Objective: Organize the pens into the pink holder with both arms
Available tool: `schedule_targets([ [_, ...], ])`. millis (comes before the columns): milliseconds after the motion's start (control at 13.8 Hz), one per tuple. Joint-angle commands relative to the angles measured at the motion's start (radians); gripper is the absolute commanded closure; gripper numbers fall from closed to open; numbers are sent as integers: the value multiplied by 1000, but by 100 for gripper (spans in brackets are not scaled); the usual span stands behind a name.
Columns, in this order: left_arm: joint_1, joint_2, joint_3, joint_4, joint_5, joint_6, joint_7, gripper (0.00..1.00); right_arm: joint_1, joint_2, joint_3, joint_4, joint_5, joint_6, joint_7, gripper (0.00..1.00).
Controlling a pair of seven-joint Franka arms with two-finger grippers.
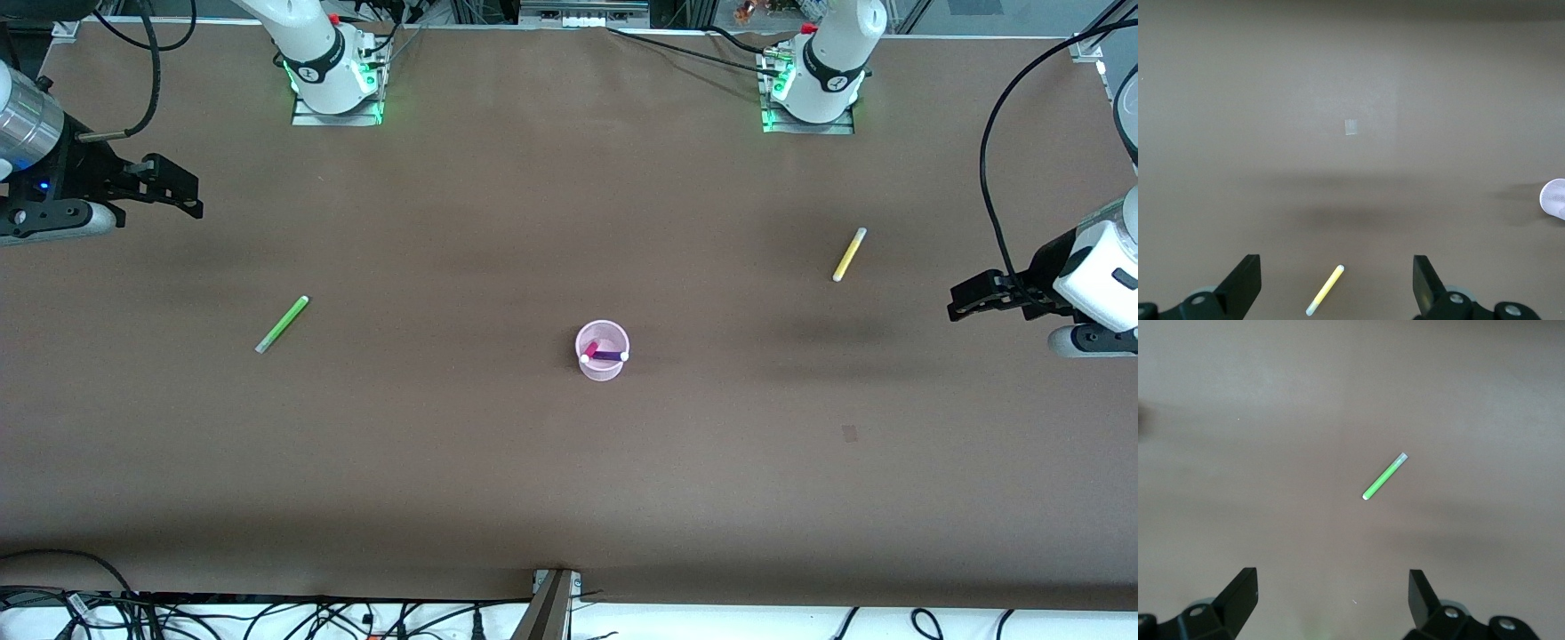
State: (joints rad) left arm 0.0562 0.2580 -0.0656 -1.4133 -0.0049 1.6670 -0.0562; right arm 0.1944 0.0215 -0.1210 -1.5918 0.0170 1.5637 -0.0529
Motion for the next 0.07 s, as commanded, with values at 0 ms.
schedule_targets([
  [0,2,-2,-2,7,-3,-12,12,0,-10,5,3,19,3,-14,-4,0],
])
